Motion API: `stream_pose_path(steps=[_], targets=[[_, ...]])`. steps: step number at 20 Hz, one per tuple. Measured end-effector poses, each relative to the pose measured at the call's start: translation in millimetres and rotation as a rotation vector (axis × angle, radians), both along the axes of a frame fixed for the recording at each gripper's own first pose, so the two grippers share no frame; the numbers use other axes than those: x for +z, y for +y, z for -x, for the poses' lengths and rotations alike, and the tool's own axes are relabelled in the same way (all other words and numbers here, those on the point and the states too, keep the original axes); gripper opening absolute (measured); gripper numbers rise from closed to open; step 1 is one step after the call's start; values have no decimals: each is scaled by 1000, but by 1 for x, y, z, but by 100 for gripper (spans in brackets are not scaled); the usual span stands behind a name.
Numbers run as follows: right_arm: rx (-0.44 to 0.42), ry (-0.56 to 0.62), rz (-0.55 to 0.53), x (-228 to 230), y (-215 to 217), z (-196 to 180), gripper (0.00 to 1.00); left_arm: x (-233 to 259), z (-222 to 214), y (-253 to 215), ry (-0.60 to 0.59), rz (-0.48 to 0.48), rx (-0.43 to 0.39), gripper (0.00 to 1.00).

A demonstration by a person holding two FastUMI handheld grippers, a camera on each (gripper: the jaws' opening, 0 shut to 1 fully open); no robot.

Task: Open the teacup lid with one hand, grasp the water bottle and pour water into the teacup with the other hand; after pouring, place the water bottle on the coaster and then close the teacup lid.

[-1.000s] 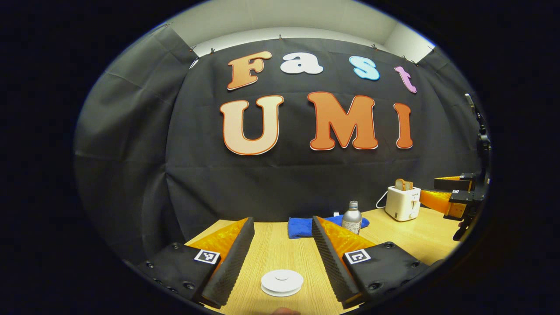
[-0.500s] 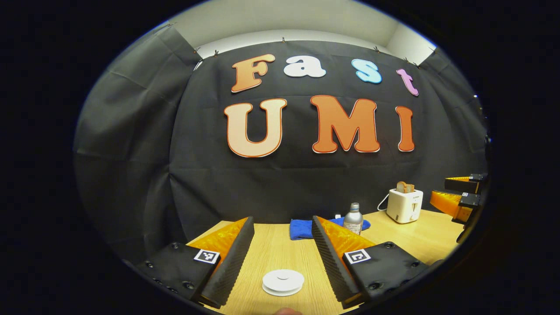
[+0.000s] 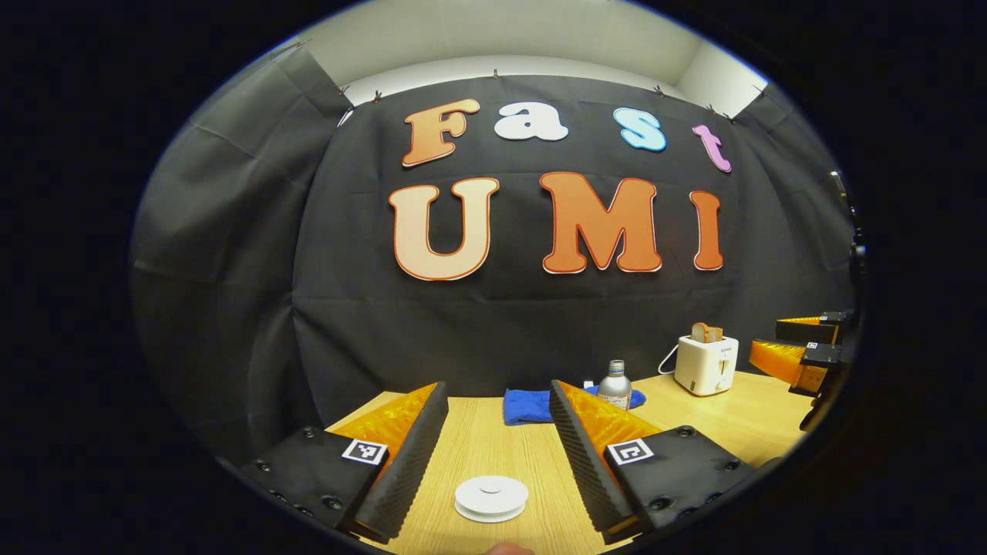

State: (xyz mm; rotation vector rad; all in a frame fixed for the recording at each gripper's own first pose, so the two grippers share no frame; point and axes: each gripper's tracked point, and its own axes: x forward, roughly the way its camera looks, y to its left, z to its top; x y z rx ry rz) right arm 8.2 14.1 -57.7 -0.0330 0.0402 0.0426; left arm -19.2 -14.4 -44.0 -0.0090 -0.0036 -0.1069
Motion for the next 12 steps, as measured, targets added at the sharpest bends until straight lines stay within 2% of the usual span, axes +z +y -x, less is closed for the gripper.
stream_pose_path(steps=[3, 4, 5, 7, 8, 9, 12], targets=[[7, 5, -6, -1, 3, 0, 96, -3, -1, -2, 4, -11, 2, 88], [7, 6, -5, -1, 3, 1, 96, -4, 0, -3, 4, -10, 0, 85], [5, 6, -4, -1, 3, 0, 96, -3, 0, -4, 3, -10, -2, 88], [6, 3, -3, 0, 3, 1, 96, -4, 0, -2, 3, -14, 4, 85], [6, 2, -6, 1, 4, 1, 96, -4, 0, -2, 3, -14, 4, 92], [9, 3, -9, 1, 4, 0, 96, -4, 0, -3, 3, -13, 4, 89], [7, 5, -10, 1, 4, 1, 96, -5, 1, -3, 4, -10, 5, 88]])
